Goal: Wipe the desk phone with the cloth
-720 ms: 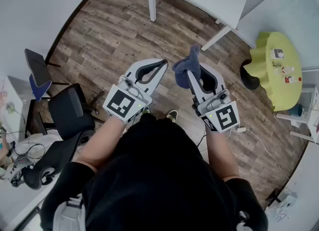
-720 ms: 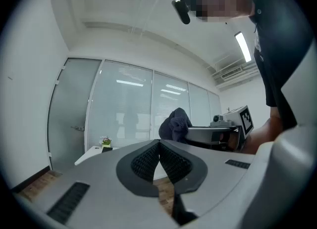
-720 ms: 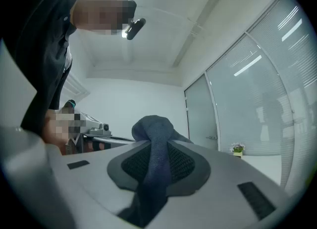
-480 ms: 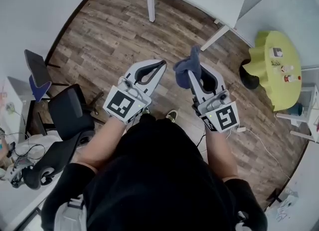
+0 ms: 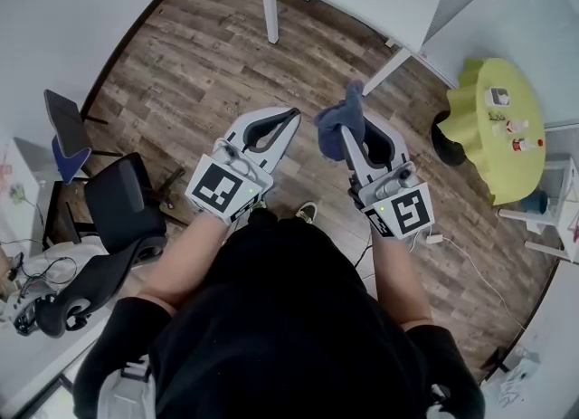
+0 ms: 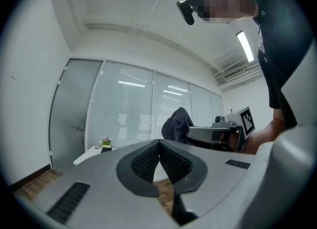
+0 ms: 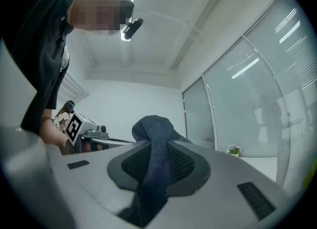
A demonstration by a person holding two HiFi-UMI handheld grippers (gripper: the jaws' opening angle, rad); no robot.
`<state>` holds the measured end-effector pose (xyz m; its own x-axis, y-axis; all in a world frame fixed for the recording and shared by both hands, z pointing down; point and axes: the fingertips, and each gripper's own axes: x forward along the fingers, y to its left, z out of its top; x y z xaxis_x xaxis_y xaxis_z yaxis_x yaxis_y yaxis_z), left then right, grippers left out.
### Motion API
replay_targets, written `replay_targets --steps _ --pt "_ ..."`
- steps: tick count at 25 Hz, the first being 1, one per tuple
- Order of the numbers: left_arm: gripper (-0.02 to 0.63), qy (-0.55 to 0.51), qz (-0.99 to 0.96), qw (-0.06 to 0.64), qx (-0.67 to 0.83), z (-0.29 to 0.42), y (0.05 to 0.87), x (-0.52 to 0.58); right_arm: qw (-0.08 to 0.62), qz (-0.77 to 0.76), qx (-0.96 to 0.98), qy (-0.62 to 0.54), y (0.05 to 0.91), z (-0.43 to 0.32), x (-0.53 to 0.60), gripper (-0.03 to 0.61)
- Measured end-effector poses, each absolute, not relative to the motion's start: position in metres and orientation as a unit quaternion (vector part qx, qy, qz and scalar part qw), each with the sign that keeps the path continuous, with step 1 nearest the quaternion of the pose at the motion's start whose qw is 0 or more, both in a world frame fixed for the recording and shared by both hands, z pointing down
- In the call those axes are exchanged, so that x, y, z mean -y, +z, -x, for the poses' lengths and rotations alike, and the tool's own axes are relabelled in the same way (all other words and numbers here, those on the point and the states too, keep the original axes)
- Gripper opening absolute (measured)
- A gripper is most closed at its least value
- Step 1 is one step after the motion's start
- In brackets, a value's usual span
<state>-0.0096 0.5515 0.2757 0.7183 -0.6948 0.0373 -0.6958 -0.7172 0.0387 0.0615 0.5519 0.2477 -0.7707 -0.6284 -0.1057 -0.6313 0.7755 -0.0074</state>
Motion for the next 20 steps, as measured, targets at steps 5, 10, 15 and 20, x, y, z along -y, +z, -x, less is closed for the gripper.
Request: replay_targets --steps 5,10,15,20 --pt "0.011 0.012 -0.921 0.014 0.389 -0.005 0.273 -0.553 0.056 0.327 -0.943 0.013 0.246 -0.077 -0.554 0.089" --pt "0.011 0.017 -0.92 0.015 0.392 -0.024 0.271 -0.552 0.062 0.319 -0.946 0.011 0.245 -0.095 -0.555 0.089" --pt "0.011 0.022 -0.921 0.013 0.389 -0.038 0.272 -0.549 0.061 0.307 -0.95 0.013 0.247 -0.104 -0.551 0.089" --pt "0.011 0.021 -0.922 0.014 0.387 -0.035 0.273 -0.536 0.064 0.302 -0.951 0.005 0.249 -0.099 -0.537 0.089"
